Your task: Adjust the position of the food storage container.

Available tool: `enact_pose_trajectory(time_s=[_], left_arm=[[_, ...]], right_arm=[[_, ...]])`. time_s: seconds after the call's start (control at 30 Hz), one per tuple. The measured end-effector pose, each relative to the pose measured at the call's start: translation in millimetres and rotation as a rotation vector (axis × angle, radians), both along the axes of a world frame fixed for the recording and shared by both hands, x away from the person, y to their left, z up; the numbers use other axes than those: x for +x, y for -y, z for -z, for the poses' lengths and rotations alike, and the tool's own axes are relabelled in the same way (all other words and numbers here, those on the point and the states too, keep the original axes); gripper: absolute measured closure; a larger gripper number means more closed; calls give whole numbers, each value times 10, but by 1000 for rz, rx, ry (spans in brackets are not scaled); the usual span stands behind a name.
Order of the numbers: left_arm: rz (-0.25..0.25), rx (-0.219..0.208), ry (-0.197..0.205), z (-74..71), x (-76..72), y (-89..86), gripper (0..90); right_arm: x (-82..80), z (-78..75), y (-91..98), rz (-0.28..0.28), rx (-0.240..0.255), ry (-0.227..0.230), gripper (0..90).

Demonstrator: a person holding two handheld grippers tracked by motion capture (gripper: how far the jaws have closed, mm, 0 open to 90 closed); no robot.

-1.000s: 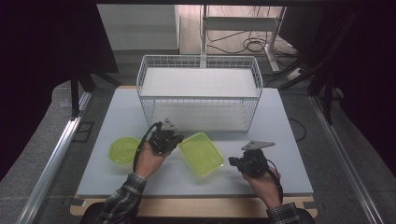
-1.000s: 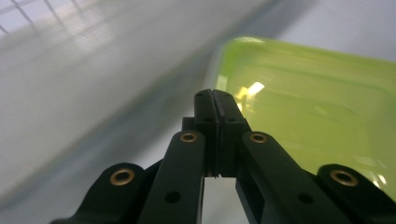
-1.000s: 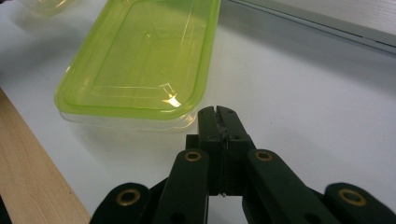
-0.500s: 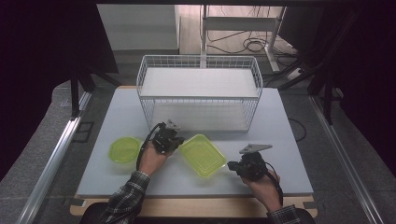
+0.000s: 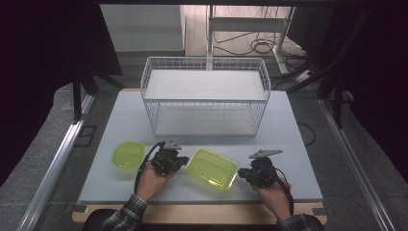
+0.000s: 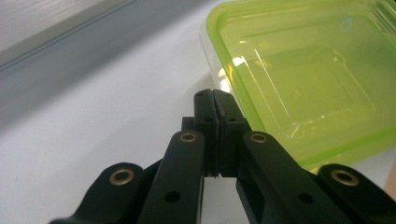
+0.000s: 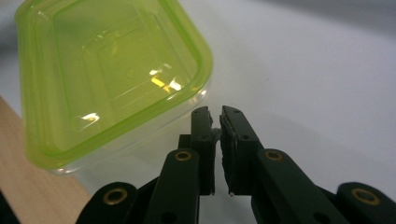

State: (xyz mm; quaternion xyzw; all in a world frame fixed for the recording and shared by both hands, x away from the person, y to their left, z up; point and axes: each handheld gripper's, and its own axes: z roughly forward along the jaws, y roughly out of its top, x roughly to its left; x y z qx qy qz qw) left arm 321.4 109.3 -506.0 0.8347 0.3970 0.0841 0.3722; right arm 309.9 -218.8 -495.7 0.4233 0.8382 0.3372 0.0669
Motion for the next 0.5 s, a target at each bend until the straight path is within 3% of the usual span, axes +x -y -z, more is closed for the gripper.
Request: enact_pose_trajectory(time_s=[0.2, 0.5], left_arm=[[7, -10, -12, 6, -173, -63, 898], [27, -17, -22, 37, -370, -99, 893]], right_arm=[[45, 8, -78, -7, -20, -10, 826], [445, 52, -252, -9, -57, -8, 826]])
